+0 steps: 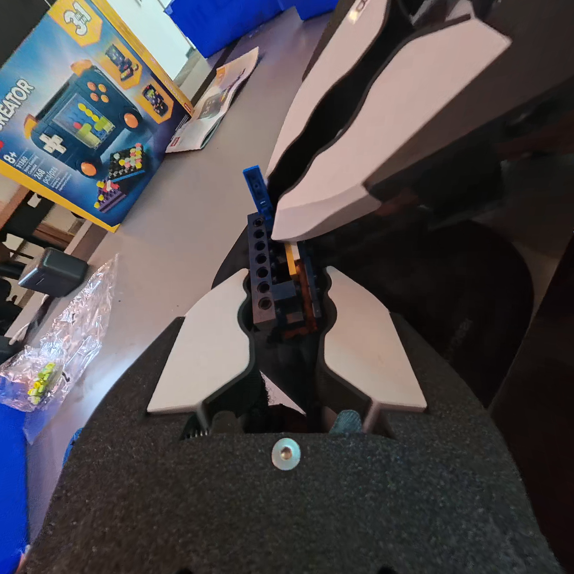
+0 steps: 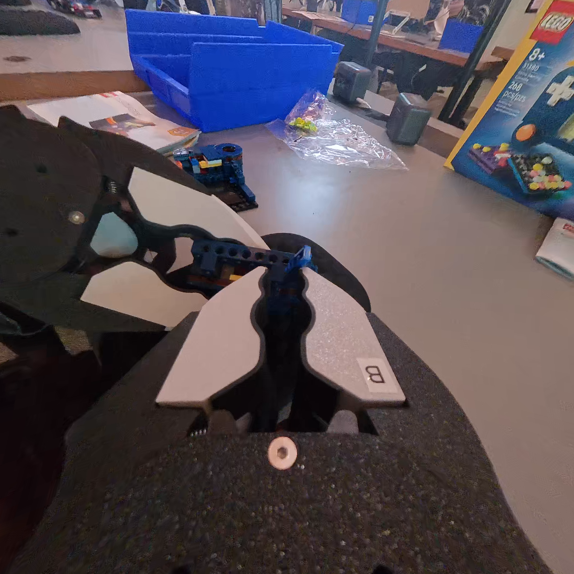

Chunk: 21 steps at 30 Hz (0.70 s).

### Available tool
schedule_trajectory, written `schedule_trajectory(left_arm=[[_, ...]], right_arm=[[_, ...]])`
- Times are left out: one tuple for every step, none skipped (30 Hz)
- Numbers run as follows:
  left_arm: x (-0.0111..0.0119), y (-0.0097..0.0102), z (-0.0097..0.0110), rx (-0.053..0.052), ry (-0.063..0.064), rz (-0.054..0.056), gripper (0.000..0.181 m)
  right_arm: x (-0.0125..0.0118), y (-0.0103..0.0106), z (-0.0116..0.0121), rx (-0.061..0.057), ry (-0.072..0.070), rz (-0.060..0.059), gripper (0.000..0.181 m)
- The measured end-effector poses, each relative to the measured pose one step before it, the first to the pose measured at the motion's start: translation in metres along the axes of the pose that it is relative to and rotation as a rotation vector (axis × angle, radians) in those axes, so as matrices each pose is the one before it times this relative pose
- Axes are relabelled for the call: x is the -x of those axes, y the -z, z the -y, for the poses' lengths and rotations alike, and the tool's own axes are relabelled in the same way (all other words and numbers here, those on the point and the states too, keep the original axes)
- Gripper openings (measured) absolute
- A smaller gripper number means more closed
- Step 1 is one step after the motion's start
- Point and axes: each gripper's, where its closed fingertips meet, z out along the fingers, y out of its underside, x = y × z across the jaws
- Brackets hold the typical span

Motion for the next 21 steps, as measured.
schedule_trajectory(left_arm=[[-0.00091, -0.00019, -0.00001, 0.0000, 0.0001, -0.0100, 0.041], [-0.00005, 0.00020, -0.00013, 0.0033, 0.0092, -0.0106, 0.041], [0.00042, 0.00050, 0.00064, 0.0069, 0.0071, -0.0093, 0.044], [0.00535, 0.00150, 0.00140, 0.0087, -0.0020, 0.0238, 0.060], [0.00504, 0.00213, 0.00239, 0.0063, -0.0249, 0.0170, 0.074], [0.00044, 0.00121, 0.00263, 0.0034, -0.0267, -0.0134, 0.073], [-0.00524, -0.00086, 0.00231, 0.0019, -0.0259, -0.0439, 0.065], [-0.00558, -0.00289, 0.00023, 0.0081, -0.0172, -0.0353, 0.053], [0.00192, -0.00347, -0.00103, 0.0048, -0.0026, 0.0216, 0.043], [0.00158, -0.00172, 0.00039, -0.0183, -0.0045, 0.0128, 0.041], [-0.00049, -0.00098, 0.00026, -0.0219, 0.0630, -0.0156, 0.040], [0.00043, -0.00018, 0.00045, -0.0277, 0.0575, -0.0107, 0.038], [0.00084, -0.00017, -0.00039, -0.0212, 0.0400, -0.0039, 0.036], [0.00014, 0.00041, -0.00045, -0.0066, 0.0235, -0.0078, 0.035], [-0.00020, 0.00044, -0.00069, 0.0054, 0.0107, -0.0048, 0.035], [-0.00053, 0.00037, -0.00011, 0.0011, 0.0089, -0.0043, 0.035], [-0.00058, -0.00005, -0.00002, 0.0008, -0.0030, 0.0025, 0.035], [-0.00065, -0.00033, 0.00012, 0.0038, -0.0007, 0.0053, 0.036], [-0.00045, -0.00024, 0.00022, 0.0030, 0.0058, 0.0035, 0.035], [-0.00017, -0.00025, 0.00012, 0.0011, 0.0044, 0.0003, 0.035], [-0.00025, -0.00018, -0.00042, 0.0050, 0.0083, -0.0028, 0.035]], right_arm=[[0.00018, 0.00049, -0.00065, 0.0030, 0.0539, -0.0270, 0.017], [0.00004, 0.00027, 0.00050, -0.0015, 0.0424, -0.0257, 0.017], [0.00059, -0.00032, 0.00092, -0.0052, 0.0129, -0.0064, 0.017], [0.00029, -0.00045, 0.00039, 0.0003, -0.0066, 0.0032, 0.017], [0.00033, 0.00022, -0.00001, 0.0021, -0.0042, 0.0015, 0.017], [-0.00004, -0.00026, -0.00006, 0.0013, -0.0013, 0.0025, 0.017], [0.00030, -0.00057, 0.00017, 0.0028, -0.0029, 0.0056, 0.017], [0.00061, -0.00087, 0.00038, 0.0021, -0.0015, 0.0078, 0.017], [0.00016, -0.00062, -0.00145, 0.0137, -0.0049, -0.0013, 0.016], [-0.00119, -0.00074, -0.00042, 0.0047, 0.0187, -0.0060, 0.017], [0.00019, 0.00022, -0.00098, 0.0016, 0.0222, -0.0121, 0.016], [0.00052, -0.00010, -0.00008, 0.0003, 0.0256, -0.0138, 0.016], [0.00075, -0.00024, 0.00066, 0.0025, 0.0399, -0.0213, 0.016], [0.00071, -0.00001, 0.00097, 0.0080, 0.0526, -0.0260, 0.016], [0.00090, 0.00042, 0.00082, 0.0040, 0.0480, -0.0254, 0.016], [0.00048, 0.00115, 0.00074, -0.0040, 0.0303, -0.0180, 0.016], [0.00010, 0.00134, 0.00016, -0.0097, 0.0051, -0.0093, 0.016], [0.00005, 0.00145, -0.00032, -0.0097, -0.0130, -0.0048, 0.016], [0.00006, 0.00137, 0.00000, -0.0058, -0.0026, -0.0052, 0.016], [-0.00009, 0.00112, -0.00004, -0.0007, 0.0042, -0.0069, 0.016], [0.00011, 0.00073, -0.00014, 0.0008, -0.0041, -0.0022, 0.016]])
